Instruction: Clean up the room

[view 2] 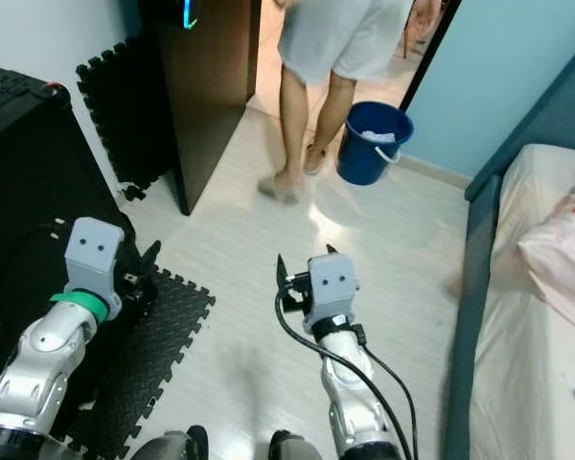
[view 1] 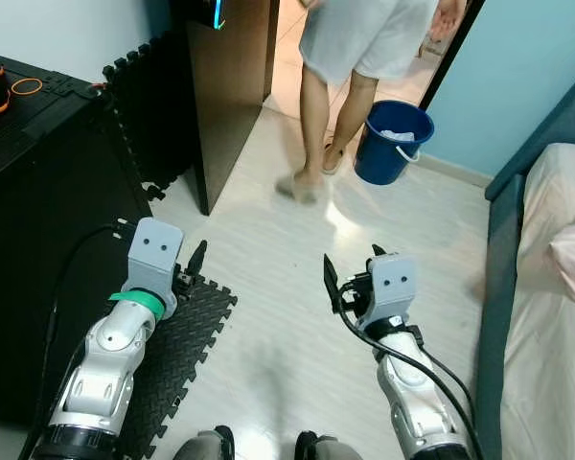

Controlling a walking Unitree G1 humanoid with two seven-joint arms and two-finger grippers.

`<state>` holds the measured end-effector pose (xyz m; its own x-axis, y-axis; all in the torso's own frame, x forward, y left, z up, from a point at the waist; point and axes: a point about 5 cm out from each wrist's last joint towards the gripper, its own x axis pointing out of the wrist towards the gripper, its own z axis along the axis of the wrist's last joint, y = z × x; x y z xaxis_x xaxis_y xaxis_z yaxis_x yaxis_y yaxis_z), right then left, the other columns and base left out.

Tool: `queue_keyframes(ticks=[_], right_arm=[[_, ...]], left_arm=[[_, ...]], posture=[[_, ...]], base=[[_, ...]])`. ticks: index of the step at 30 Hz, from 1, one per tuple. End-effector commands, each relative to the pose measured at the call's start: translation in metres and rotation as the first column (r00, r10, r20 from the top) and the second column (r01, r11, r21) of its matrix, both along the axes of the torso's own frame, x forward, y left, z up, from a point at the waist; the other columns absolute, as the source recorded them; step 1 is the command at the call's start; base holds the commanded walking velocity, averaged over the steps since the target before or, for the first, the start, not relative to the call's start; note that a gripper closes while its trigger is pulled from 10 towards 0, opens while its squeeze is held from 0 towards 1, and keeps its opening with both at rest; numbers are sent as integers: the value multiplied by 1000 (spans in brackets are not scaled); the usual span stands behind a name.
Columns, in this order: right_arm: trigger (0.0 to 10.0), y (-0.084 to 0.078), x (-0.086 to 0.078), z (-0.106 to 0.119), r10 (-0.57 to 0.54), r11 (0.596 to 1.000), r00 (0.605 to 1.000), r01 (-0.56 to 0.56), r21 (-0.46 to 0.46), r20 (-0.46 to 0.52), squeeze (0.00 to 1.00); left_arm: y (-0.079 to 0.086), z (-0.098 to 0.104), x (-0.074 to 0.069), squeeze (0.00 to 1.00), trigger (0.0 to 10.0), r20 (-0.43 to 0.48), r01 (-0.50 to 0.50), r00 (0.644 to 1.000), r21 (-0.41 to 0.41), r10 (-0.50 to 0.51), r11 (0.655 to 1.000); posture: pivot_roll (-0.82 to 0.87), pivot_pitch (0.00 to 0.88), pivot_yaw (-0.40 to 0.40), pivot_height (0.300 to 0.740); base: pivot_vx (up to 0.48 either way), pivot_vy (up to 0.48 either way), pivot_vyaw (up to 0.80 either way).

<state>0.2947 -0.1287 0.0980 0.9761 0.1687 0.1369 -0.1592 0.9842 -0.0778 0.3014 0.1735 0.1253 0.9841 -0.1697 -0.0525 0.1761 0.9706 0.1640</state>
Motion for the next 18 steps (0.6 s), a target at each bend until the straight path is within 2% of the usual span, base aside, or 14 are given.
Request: queue_keyframes(ticks=[1, 8, 14, 18], right_arm=[[10000, -10, -4, -9, -50, 998, 997, 52, 30, -60, 0], [10000, -14, -5, -5, -53, 998, 996, 55, 29, -69, 0], [10000, -14, -1, -1, -51, 998, 997, 54, 36, -61, 0], [10000, -11, 3, 3, -38, 998, 998, 40, 39, -53, 0]], left_arm=[[-5, 5, 3, 0, 10000, -6, 6, 1000, -29, -6, 1000], [-10, 16, 15, 0, 10000, -5, -2, 1000, -74, 2, 997], [-16, 19, 17, 0, 10000, 6, 1, 1000, -84, 0, 996], [-19, 20, 17, 0, 10000, 26, 1, 1000, -61, 1, 998]], posture=[[-32, 137, 28, 740], [-34, 139, 26, 740], [-31, 139, 23, 740], [-27, 141, 18, 740]], base=[[0, 0, -800], [0, 0, -800], [0, 0, -800], [0, 0, -800]])
